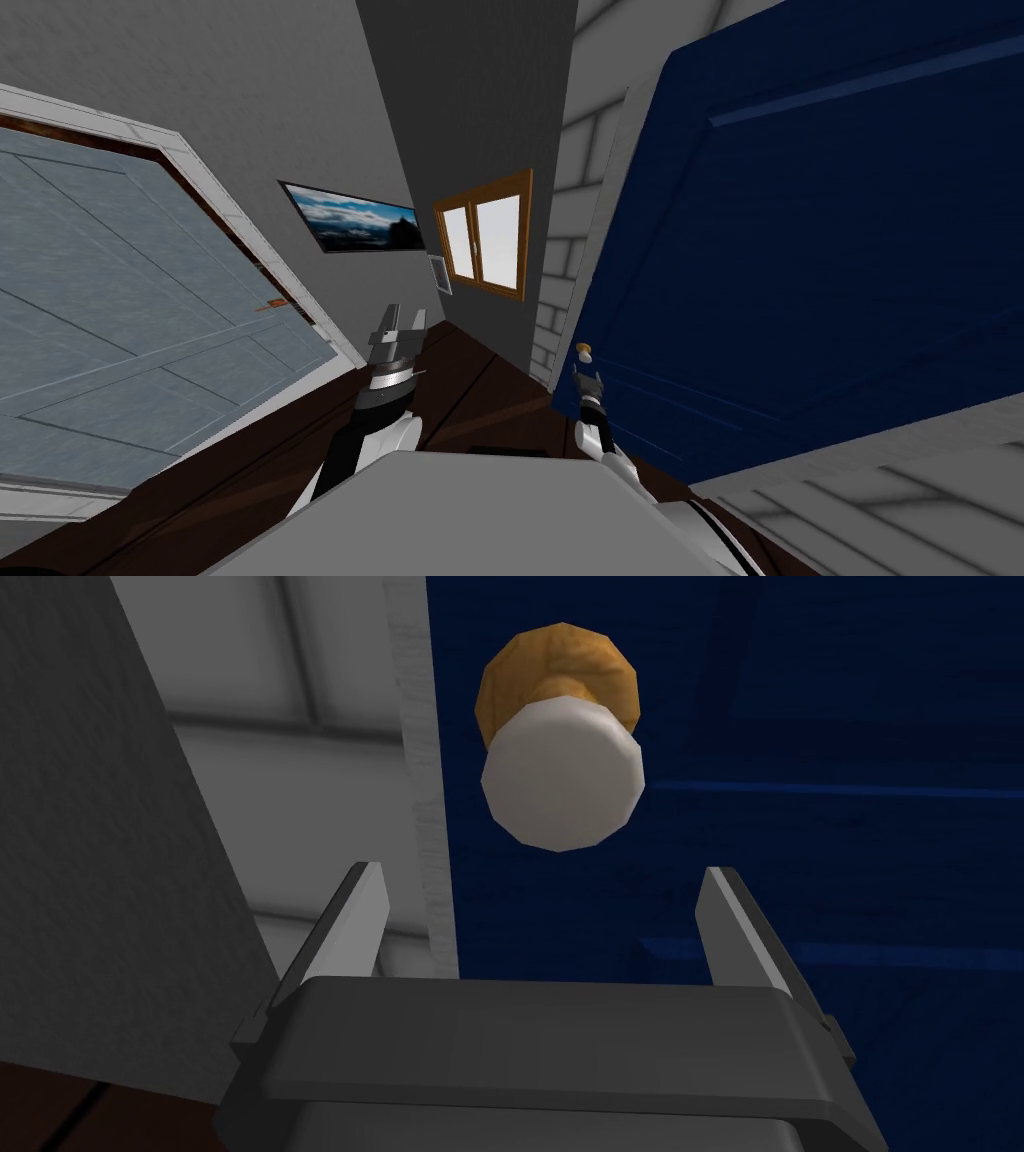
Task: Pull the door open
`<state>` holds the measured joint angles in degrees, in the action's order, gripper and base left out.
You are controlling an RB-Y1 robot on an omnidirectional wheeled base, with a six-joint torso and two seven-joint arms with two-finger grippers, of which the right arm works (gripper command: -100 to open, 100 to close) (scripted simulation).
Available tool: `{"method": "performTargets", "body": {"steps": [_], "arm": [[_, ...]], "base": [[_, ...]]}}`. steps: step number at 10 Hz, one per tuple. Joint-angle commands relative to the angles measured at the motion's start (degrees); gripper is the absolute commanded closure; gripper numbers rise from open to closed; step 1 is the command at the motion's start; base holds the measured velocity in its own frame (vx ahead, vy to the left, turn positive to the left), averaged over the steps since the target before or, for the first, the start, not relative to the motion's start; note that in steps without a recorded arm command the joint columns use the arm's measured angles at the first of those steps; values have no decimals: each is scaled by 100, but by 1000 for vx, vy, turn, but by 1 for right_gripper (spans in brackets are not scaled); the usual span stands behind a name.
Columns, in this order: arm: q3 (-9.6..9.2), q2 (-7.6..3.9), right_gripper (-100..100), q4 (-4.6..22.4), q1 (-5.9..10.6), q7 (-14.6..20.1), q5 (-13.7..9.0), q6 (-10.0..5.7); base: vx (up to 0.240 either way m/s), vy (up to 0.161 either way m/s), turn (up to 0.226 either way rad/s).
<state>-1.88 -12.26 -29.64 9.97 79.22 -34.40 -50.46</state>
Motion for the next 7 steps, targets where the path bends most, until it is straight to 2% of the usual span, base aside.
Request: {"method": "performTargets", "body": {"steps": [1,3,4,5,6,7], "arm": [[20,-177,-100,-70,-130,133,-49,34],[20,-177,-100,-70,-130,133,-49,34],[30,-341,-100,-49,-213,293,-87,14],[36,-429,-100,-38,-257,379,-108,3],[40,-488,-100,-30,-286,436,-122,-4],[52,-459,-100,-179,-338,369,-122,56]], "base": [[98,9,128],[79,-13,33],[113,-16,106],[184,-42,124],[195,-23,83],[84,-7,11]]}}
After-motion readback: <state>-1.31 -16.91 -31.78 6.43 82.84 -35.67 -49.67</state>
